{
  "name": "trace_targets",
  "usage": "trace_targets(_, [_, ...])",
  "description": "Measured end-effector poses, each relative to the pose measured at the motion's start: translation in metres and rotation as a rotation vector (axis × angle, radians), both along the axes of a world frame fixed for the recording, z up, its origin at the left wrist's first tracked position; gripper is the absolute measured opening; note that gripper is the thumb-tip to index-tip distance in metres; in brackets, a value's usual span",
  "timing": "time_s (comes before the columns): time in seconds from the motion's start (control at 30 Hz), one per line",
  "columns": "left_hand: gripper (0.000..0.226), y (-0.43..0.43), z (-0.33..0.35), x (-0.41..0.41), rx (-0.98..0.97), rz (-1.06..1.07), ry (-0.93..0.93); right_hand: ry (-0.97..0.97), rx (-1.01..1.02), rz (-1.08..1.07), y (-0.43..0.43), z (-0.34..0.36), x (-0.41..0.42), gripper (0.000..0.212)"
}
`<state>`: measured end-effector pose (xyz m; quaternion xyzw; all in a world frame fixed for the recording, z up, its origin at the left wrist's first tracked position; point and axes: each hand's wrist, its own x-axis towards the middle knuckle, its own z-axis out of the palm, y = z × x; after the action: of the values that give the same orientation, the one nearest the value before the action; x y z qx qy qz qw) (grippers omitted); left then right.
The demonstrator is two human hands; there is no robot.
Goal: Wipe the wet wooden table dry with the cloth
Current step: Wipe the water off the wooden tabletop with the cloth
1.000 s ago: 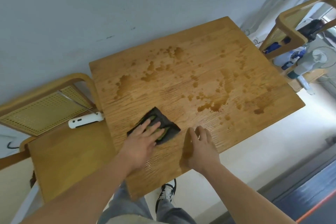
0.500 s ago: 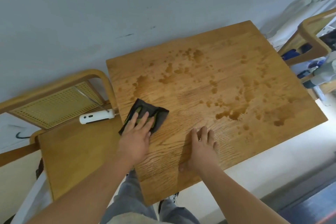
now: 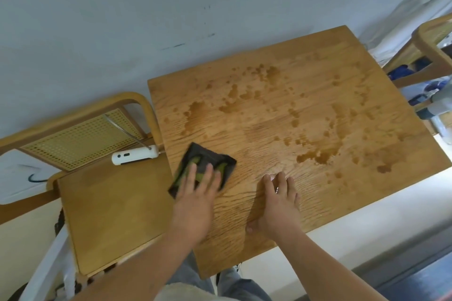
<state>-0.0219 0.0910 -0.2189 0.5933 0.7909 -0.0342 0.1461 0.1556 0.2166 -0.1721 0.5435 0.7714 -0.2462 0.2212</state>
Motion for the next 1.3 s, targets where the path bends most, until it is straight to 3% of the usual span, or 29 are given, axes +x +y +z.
trace_targets(0.1, [0.085,-0.017,0.009,0.014,-0.064,-0.53,-0.083,0.014,0.015,0.029,0.001,-0.002,0.003,0.144])
trace_targets(0.17, [0.081,-0.01,0.009,-0.01,-0.035,-0.651,-0.079,0.041,0.014,0.023,0.0,-0.003,0.005,0.146])
trace_targets(0.23, [0.075,0.006,0.003,-0.03,-0.029,-0.487,-0.061,0.064,0.011,0.017,0.002,-0.003,0.007,0.148])
trace_targets(0.3, [0.068,0.019,0.005,-0.031,-0.019,-0.19,-0.08,0.07,-0.002,0.029,0.003,0.0,0.008,0.149])
trace_targets(0.4, [0.078,0.025,0.011,0.002,-0.015,0.136,-0.128,0.124,-0.002,0.008,0.0,-0.001,0.018,0.144])
trace_targets(0.47, [0.086,0.019,0.016,0.031,-0.026,0.097,-0.136,0.182,-0.002,-0.043,0.002,0.0,0.032,0.134])
trace_targets(0.6, [0.087,0.01,0.013,0.043,-0.061,-0.466,-0.17,0.091,0.119,-0.063,0.013,0.006,0.07,0.096])
trace_targets(0.67, [0.076,0.027,0.01,0.017,-0.093,-0.593,-0.177,0.009,0.122,-0.064,0.019,0.007,0.083,0.096])
trace_targets(0.73, [0.066,0.054,0.012,0.002,-0.145,-0.524,-0.151,0.0,0.094,-0.075,0.021,0.008,0.09,0.102])
trace_targets(0.8, [0.062,0.079,0.013,0.007,-0.119,-0.254,-0.16,0.016,0.072,-0.112,0.021,0.009,0.089,0.104])
trace_targets(0.9, [0.072,0.091,0.014,0.048,-0.049,0.037,-0.182,0.044,0.06,-0.169,0.021,0.008,0.087,0.103])
trace_targets(0.97, [0.075,0.075,0.013,0.078,-0.017,-0.09,-0.176,0.054,0.076,-0.18,0.021,0.005,0.088,0.1])
trace_targets(1.1, [0.067,0.055,0.009,0.066,0.084,-0.599,-0.287,0.093,0.118,-0.185,0.021,-0.004,0.089,0.082])
trace_targets(1.17, [0.063,0.077,0.004,0.044,0.102,-0.689,-0.189,0.104,0.114,-0.183,0.022,-0.005,0.09,0.088])
trace_targets(1.2, [0.061,0.092,0.003,0.039,0.046,-0.618,-0.174,0.104,0.098,-0.187,0.023,-0.005,0.09,0.095])
trace_targets(1.3, [0.062,0.128,0.01,0.05,-0.059,-0.118,-0.221,0.087,0.053,-0.204,0.023,-0.002,0.09,0.107])
